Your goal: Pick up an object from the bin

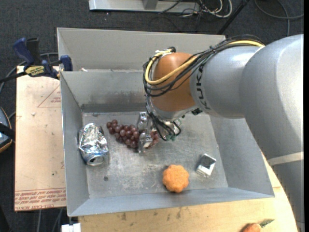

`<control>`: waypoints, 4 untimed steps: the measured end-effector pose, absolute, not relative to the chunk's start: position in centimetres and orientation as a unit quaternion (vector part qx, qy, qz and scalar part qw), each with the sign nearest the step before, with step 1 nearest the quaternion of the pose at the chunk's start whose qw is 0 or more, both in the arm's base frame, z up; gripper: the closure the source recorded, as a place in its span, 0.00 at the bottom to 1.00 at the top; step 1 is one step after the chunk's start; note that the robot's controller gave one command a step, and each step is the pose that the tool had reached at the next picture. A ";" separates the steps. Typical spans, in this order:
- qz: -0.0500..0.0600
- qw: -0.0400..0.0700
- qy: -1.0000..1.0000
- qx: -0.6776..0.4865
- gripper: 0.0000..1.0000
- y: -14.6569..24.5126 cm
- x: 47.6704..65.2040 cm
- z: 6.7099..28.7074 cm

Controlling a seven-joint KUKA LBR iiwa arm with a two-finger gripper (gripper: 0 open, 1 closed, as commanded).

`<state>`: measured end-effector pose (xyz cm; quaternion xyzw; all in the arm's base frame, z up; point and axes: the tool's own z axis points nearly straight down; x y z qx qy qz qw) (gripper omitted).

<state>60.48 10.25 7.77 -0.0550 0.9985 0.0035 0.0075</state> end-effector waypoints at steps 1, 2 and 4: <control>0.003 0.006 0.998 -0.055 1.00 10.2 60.4 8.0; 0.001 -0.001 0.998 -0.055 1.00 10.1 60.0 9.7; 0.001 0.003 0.999 -0.055 1.00 10.2 60.3 12.5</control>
Offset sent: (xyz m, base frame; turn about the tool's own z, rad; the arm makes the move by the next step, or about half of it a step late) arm 0.0000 -0.0001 0.0686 -0.0001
